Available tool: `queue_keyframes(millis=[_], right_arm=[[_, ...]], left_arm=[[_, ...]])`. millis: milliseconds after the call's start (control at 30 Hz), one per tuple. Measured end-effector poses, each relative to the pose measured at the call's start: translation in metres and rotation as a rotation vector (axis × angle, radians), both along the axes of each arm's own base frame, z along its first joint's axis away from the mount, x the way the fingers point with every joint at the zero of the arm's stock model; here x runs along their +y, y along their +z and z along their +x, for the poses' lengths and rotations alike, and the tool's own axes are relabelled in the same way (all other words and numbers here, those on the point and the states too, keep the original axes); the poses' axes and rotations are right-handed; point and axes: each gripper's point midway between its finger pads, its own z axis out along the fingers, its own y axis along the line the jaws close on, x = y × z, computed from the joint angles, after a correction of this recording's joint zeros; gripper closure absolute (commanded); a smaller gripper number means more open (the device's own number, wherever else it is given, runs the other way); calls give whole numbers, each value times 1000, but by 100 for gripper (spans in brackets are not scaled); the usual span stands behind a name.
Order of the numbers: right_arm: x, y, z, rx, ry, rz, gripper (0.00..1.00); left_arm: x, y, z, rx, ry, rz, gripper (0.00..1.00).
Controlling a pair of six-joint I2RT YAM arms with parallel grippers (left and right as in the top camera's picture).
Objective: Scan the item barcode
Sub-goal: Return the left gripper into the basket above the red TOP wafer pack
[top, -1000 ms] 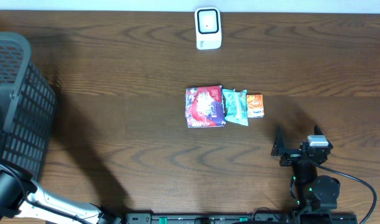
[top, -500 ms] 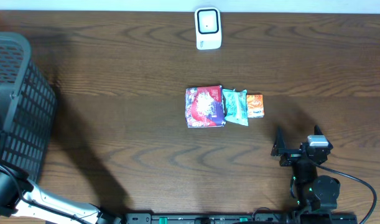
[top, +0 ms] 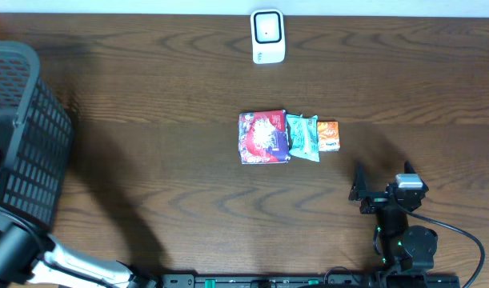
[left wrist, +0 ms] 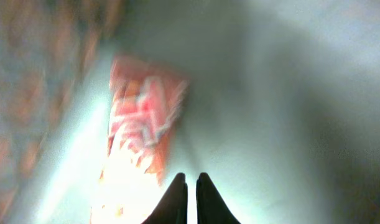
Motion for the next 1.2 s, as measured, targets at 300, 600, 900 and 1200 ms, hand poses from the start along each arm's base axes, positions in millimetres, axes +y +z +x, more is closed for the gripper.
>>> queue_keyframes(millis=[300, 600, 900, 1200], right_arm=[[0, 0, 0, 0, 0, 0, 1], [0, 0, 0, 0, 0, 0, 1], [0, 0, 0, 0, 0, 0, 1], [0, 0, 0, 0, 0, 0, 1]], left_arm=[[-49, 259, 66, -833, -127, 48, 93], [-51, 202, 36, -593, 159, -138, 18], [9, 70, -13, -77, 281, 68, 17], [21, -37, -38, 222, 217, 32, 17]])
